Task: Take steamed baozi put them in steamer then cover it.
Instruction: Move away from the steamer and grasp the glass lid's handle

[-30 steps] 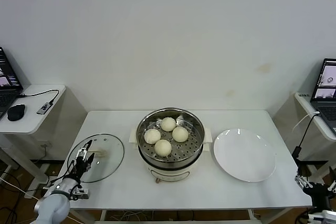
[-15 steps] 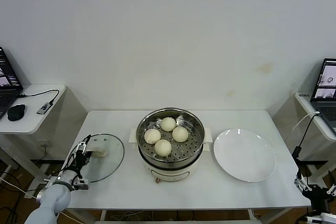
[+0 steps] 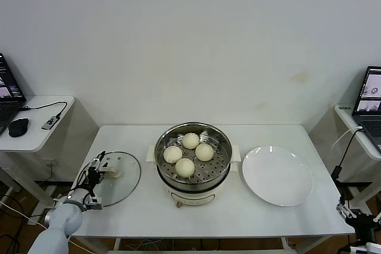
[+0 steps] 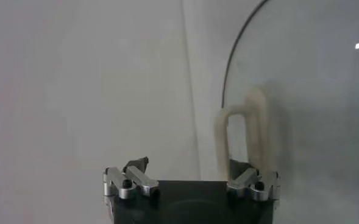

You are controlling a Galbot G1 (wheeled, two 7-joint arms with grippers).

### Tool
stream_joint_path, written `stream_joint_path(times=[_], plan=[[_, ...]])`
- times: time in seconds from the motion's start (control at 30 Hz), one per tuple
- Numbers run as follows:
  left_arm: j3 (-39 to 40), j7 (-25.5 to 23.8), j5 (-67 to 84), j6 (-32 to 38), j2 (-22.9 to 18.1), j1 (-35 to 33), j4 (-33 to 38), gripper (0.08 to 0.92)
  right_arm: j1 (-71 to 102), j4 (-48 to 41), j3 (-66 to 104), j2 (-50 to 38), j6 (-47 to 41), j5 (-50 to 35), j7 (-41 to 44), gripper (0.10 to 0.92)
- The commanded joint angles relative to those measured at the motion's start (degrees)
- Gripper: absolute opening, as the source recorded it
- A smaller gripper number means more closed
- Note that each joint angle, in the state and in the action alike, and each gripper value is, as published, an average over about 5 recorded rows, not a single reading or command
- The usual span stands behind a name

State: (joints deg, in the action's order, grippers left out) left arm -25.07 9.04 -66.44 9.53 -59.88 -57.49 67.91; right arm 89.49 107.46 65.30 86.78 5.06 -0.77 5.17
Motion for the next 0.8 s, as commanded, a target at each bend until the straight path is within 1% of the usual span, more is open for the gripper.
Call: stream_joint_path(times=[0.03,0.23,0.4,0.53,0.6,0.8], plan=[[0.3,0.1,1.0,1.1,-0.3,1.0,-2.2,0.628,0.3,0.4,0.0,0.1,-0.1,0.1,-0.1,0.823],[0.0,1.1,3.0,1.9,-0.1,0.0,-1.5,0.455,0.6,1.1,-1.0,0.0,-0.3,0.4,-0.4,0.823],[-0.9,1.7,5.1,0.6,0.6,-3.0,3.6,0.308,1.0,1.9,-2.6,-0.1,-0.1,1.5,-0.2,0.823],[-2.2,1.2,6.1,-2.3,1.5,-6.6,11.6,0.196,1.4,2.4,-3.8,-1.4,0.6,2.5,0.1,0.823],[-3.0,0.2,7.2,-4.9,2.3,-8.7,16.2,0.16,1.7,2.8,-4.6,-2.1,1.3,2.5,0.6,0.823],[-7.7,-6.2,12.7,-15.1,5.7,-16.2,34.5,0.148,2.6,4.0,-7.2,-3.0,2.8,3.0,1.7,0.823]])
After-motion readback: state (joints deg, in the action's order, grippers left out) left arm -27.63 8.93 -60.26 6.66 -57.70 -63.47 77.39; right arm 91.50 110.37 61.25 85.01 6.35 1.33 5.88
